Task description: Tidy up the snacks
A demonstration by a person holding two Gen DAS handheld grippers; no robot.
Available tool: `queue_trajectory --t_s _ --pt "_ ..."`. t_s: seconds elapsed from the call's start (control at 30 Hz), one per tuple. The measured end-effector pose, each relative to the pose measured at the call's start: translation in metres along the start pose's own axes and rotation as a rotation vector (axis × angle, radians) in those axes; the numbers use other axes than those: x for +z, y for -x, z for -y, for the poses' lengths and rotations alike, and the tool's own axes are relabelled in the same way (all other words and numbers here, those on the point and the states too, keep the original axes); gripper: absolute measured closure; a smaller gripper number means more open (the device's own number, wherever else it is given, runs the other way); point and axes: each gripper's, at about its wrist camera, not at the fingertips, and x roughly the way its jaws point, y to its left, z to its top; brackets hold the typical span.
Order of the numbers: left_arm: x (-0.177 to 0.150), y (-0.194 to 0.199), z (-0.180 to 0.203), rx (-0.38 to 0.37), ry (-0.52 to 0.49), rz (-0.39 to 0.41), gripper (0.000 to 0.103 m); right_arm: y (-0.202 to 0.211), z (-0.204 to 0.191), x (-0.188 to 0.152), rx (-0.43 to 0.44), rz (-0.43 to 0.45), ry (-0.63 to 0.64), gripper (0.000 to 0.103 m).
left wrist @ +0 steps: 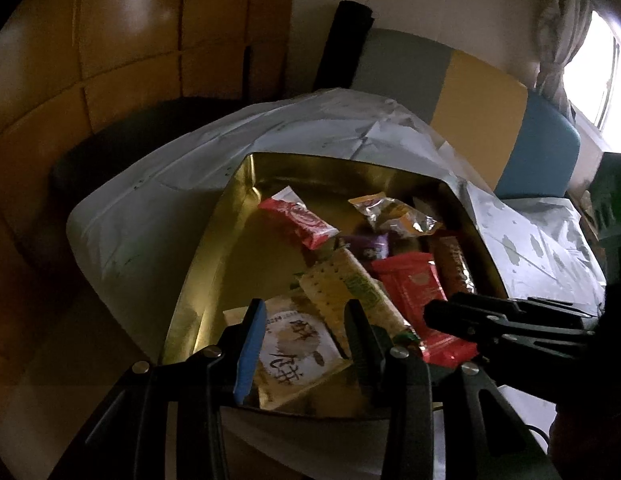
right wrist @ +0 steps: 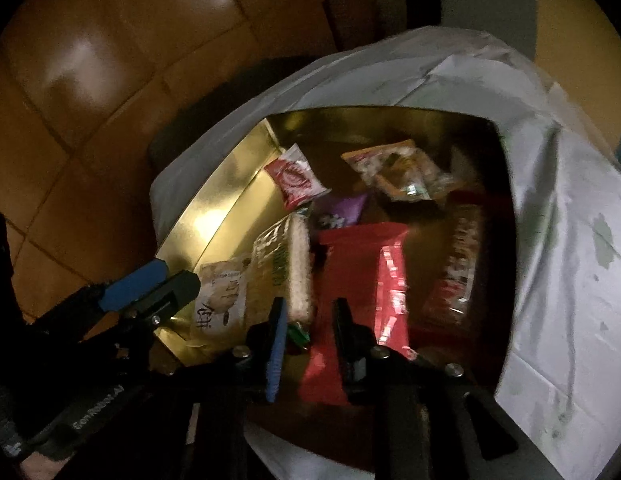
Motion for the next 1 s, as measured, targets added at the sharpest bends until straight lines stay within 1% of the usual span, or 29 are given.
queue_trajectory --t_s 0.03,0.2,0.3,0.37,0.43,0.47,0.63,0.67,0.7,0.77,0.87,0.93,1.0 --pt "-0.001 0.001 0.002 0.002 -0.006 0.005 0.062 0.004 0.001 -0.001 -0.008 0.012 -0.003 0.070" --pt "-0.004 0.009 0.017 -0.001 -0.039 0.026 0.062 0.025 0.007 -0.014 -0.061 0.064 -0.017 0.067" --pt "-0.006 0.013 0.026 -0.003 -0.044 0.036 0.062 0.039 0.015 -0.025 -0.098 0.096 -0.039 0.059" --pt "-0.008 0.015 0.032 -0.004 -0.050 0.045 0.062 0.048 0.022 -0.035 -0.117 0.110 -0.065 0.057" --pt "-0.010 0.019 0.037 0.002 -0.056 0.057 0.062 0.057 0.028 -0.045 -0.135 0.118 -0.080 0.049" --pt "-0.010 0.021 0.041 0.001 -0.059 0.062 0.062 0.062 0.030 -0.050 -0.147 0.123 -0.086 0.047" --pt "-0.014 0.026 0.055 0.011 -0.088 0.071 0.060 0.082 0.043 -0.075 -0.233 0.166 -0.135 0.041" --pt "-0.015 0.027 0.058 0.022 -0.098 0.073 0.057 0.086 0.045 -0.078 -0.261 0.183 -0.142 0.040" --pt "-0.016 0.029 0.061 0.032 -0.106 0.076 0.049 0.088 0.045 -0.080 -0.279 0.194 -0.141 0.038" --pt "-0.017 0.032 0.064 0.038 -0.115 0.088 0.041 0.091 0.046 -0.083 -0.313 0.218 -0.141 0.035" --pt "-0.018 0.042 0.067 0.038 -0.118 0.128 0.039 0.096 0.044 -0.084 -0.341 0.246 -0.133 0.034" --pt "-0.016 0.047 0.068 0.058 -0.118 0.153 0.036 0.097 0.041 -0.084 -0.349 0.257 -0.121 0.029" --pt "-0.015 0.051 0.070 0.084 -0.112 0.171 0.036 0.097 0.038 -0.086 -0.352 0.263 -0.113 0.028"
